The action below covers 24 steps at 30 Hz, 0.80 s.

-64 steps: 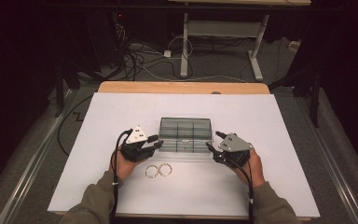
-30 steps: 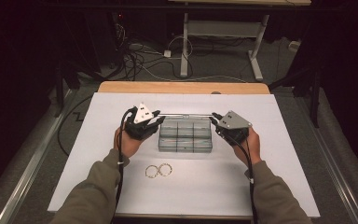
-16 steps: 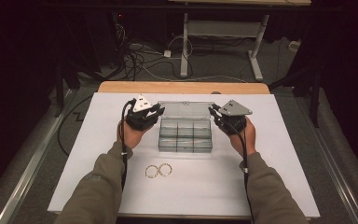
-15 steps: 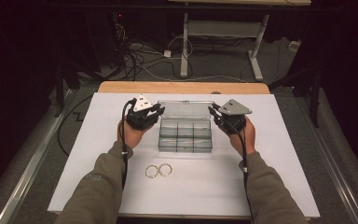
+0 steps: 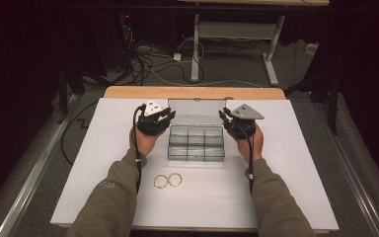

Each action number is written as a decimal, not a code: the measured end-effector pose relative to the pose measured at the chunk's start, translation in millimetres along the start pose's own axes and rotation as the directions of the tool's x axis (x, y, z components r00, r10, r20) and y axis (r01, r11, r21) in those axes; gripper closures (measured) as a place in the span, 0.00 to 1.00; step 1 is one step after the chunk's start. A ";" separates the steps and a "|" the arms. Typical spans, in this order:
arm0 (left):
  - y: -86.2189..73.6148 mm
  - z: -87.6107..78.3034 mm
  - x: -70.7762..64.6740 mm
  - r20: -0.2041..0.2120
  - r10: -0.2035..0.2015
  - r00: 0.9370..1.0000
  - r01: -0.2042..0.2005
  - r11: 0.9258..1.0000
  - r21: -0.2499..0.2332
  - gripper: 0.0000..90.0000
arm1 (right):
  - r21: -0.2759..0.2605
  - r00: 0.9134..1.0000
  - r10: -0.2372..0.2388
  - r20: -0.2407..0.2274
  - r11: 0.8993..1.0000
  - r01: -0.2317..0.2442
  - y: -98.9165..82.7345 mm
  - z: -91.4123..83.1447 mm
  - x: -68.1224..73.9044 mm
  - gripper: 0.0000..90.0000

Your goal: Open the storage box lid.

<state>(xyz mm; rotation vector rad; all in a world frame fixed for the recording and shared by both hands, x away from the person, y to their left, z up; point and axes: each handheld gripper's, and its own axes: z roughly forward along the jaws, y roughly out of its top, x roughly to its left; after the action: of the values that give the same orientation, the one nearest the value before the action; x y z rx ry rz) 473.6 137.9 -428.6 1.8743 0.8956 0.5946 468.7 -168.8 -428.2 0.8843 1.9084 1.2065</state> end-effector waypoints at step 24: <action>-25.0 25.2 2.7 -0.007 -0.056 0.998 0.056 0.994 0.094 0.78 | 0.112 0.998 0.054 0.023 0.992 -0.056 -23.9 21.4 5.6 0.79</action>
<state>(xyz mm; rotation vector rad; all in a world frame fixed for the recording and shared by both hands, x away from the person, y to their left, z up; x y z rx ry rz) 485.1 133.5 -462.1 1.9262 0.9915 0.5305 479.4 -162.6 -458.3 1.0100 1.9633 1.1269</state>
